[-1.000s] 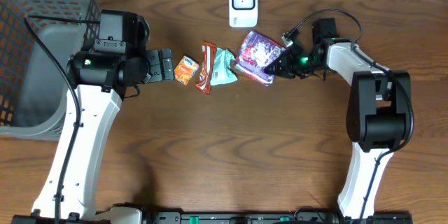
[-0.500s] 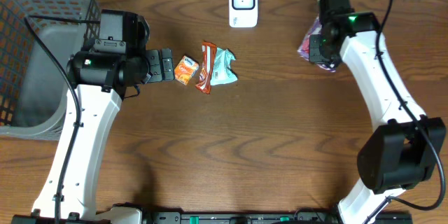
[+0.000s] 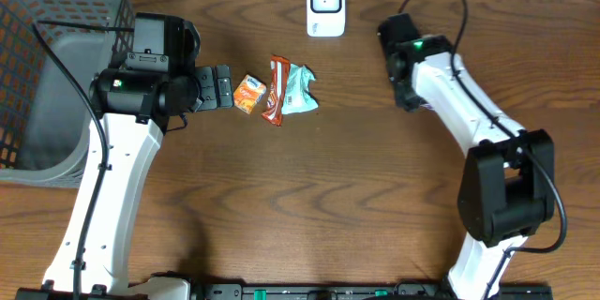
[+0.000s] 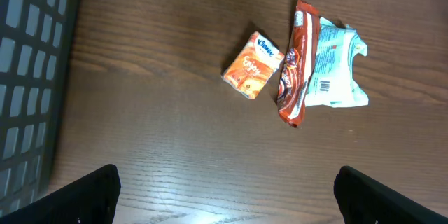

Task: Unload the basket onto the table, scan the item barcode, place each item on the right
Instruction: 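Hold the purple package's barcode up to the scanner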

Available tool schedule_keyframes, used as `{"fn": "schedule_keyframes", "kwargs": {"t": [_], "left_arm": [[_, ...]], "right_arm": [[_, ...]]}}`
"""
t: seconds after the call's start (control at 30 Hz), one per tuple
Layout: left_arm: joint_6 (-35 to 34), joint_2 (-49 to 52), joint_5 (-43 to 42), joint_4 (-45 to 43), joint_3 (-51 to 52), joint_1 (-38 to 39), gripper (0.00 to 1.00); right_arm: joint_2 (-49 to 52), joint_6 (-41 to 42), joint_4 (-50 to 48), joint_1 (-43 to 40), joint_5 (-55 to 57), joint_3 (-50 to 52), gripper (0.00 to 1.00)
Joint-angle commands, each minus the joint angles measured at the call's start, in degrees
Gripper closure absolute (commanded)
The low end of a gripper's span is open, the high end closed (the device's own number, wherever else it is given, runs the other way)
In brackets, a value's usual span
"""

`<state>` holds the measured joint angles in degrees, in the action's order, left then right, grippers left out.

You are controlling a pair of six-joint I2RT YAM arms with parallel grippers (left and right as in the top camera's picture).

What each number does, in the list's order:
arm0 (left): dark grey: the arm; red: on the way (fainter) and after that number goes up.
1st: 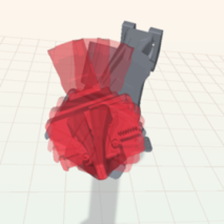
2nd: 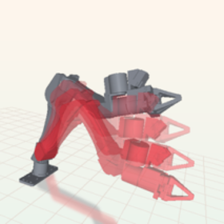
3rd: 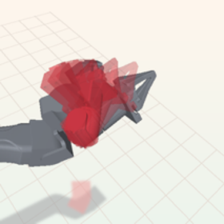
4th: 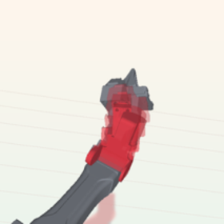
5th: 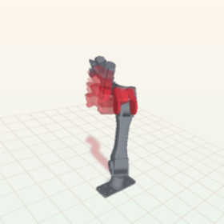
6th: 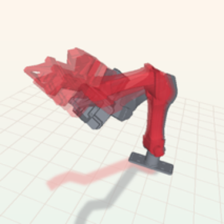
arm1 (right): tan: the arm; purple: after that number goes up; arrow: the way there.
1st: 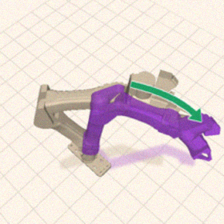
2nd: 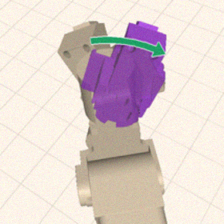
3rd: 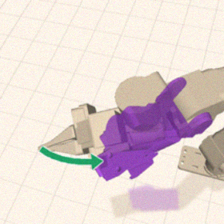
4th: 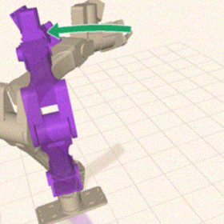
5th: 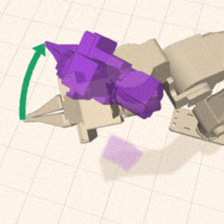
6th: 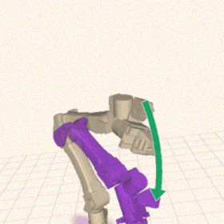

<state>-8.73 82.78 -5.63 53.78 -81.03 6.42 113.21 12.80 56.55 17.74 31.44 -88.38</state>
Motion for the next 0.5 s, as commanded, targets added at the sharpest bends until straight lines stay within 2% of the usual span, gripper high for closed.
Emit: {"fn": "schedule_keyframes", "kwargs": {"t": [0.0,0.03,0.23,0.3,0.47], "left_arm": [[0.6,0.3,0.3,0.2,0.0,-0.2,0.02],[0.6,0.3,0.3,0.2,0.0,-0.2,0.02],[0.6,0.3,0.3,0.2,0.0,-0.2,0.02],[0.6,0.3,0.3,0.2,0.0,-0.2,0.02],[0.6,0.3,0.3,0.2,0.0,-0.2,0.02]], "right_arm": [[-0.5,0.5,-1.6,4.6,-4.3,-0.1,0.71],[-0.5,0.5,-2.5,6.0,-5.6,-0.1,0.65],[-0.5,2.6,-8.4,12.1,-11.1,-0.6,0.54],[-0.5,4.0,-9.5,12.9,-11.8,-1.7,0.46],[-1.0,4.0,-6.6,11.8,-13.0,-9.0,0.36]]}}
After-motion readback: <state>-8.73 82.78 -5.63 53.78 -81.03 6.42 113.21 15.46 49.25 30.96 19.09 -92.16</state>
